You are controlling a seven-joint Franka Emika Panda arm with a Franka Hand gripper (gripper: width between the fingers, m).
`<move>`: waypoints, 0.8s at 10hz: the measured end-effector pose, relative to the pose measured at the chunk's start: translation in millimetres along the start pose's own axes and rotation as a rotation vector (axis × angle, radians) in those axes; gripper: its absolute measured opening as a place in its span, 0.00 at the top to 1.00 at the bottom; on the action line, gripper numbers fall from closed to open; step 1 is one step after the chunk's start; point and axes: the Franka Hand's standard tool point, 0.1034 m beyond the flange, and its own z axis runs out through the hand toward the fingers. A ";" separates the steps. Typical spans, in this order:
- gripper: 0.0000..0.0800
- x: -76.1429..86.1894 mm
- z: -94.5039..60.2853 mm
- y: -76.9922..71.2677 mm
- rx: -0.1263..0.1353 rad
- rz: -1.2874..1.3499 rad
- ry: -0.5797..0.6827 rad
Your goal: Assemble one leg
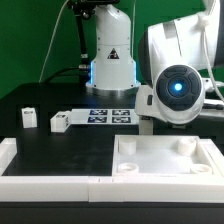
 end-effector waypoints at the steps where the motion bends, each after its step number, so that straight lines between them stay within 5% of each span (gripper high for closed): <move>1: 0.64 0.0 0.0 0.0 0.000 0.000 0.000; 4: 0.64 -3.4 -3.4 0.4 -0.004 -0.003 -0.008; 8: 0.64 -44.4 -48.4 4.1 -0.011 -0.019 -0.013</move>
Offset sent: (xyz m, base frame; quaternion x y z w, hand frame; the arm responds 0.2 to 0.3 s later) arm 0.0000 0.0000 0.0000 0.0000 0.0000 0.0000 1.0000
